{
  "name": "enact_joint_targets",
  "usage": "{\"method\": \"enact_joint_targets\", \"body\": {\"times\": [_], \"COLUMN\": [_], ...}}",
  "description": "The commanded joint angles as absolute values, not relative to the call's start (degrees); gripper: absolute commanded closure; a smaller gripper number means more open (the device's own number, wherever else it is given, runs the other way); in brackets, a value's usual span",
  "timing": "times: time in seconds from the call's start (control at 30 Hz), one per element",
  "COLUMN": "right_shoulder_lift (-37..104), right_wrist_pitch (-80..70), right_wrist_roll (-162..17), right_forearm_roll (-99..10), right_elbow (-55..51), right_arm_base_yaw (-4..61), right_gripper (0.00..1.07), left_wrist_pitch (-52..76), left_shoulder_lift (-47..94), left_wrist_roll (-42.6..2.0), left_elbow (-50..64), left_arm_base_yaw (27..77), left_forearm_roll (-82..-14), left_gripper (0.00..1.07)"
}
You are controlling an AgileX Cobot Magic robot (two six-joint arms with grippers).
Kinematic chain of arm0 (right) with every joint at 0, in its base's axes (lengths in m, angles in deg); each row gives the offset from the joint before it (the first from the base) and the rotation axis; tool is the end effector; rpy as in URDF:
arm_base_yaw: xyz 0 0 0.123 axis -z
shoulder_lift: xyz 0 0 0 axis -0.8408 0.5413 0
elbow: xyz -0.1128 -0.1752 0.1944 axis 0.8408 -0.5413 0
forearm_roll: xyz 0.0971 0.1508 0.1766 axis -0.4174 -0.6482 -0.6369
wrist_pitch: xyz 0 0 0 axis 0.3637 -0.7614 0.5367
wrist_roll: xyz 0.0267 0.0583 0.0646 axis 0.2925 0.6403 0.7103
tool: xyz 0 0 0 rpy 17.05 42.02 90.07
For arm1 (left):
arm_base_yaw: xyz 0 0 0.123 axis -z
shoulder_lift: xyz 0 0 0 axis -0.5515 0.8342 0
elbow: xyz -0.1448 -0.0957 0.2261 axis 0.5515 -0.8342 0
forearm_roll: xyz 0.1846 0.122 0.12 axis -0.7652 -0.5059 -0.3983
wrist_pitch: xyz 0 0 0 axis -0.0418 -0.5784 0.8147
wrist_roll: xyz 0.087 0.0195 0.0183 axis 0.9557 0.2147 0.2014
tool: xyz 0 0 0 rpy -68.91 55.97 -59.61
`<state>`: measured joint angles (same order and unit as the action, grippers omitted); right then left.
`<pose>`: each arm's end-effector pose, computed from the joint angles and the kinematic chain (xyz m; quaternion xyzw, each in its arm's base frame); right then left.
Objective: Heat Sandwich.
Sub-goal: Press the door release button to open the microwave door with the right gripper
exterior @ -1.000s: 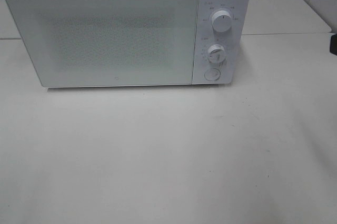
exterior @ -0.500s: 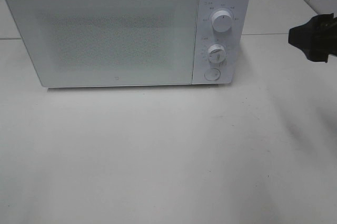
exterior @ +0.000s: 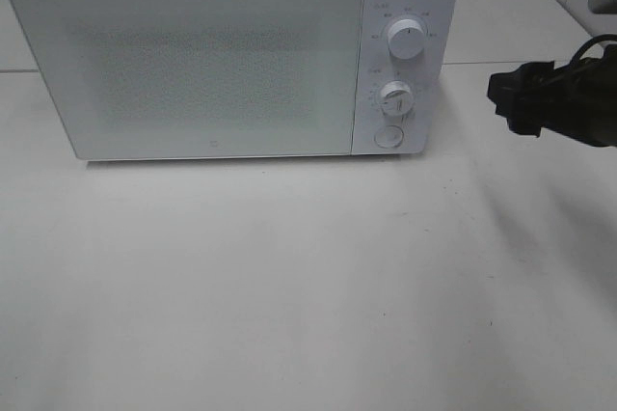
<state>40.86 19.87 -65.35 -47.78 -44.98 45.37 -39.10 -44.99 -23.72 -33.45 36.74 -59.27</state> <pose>0.2405 0.0477 0.2119 -0.0355 0.8089 0.0769 0.5818 -0.0092 -0.0042 0.2806 0.0288 0.8525 -0.0427 0.5202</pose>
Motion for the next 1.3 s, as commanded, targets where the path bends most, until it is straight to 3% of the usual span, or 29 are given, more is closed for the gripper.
{"method": "enact_joint_targets", "body": {"times": [0.03,0.37,0.77,1.3], "right_shoulder_lift": [43.6,53.3,62.9,66.9], "right_wrist_pitch": [25.8,41.9,52.9,52.8], "right_wrist_roll": [-71.3,-82.2,-83.1,-83.1], "right_forearm_roll": [-53.4,-72.0,-83.1,-88.1], "right_elbow": [-46.0,-46.1,-45.7,-43.7], "right_arm_base_yaw": [42.2,30.2,19.6,15.5], "right_gripper": [0.32,0.32,0.32,0.32], "left_wrist_pitch": [-38.5,-38.5,-38.5,-38.5], "left_shoulder_lift": [-45.9,-45.9,-45.9,-45.9], "left_wrist_roll": [-24.1,-24.1,-24.1,-24.1], "left_elbow": [-33.6,-33.6,-33.6,-33.6], "left_arm_base_yaw": [36.6,36.6,36.6,36.6], "left_forearm_roll": [-59.2,-59.2,-59.2,-59.2], "left_gripper": [0.09,0.09,0.09,0.09]}}
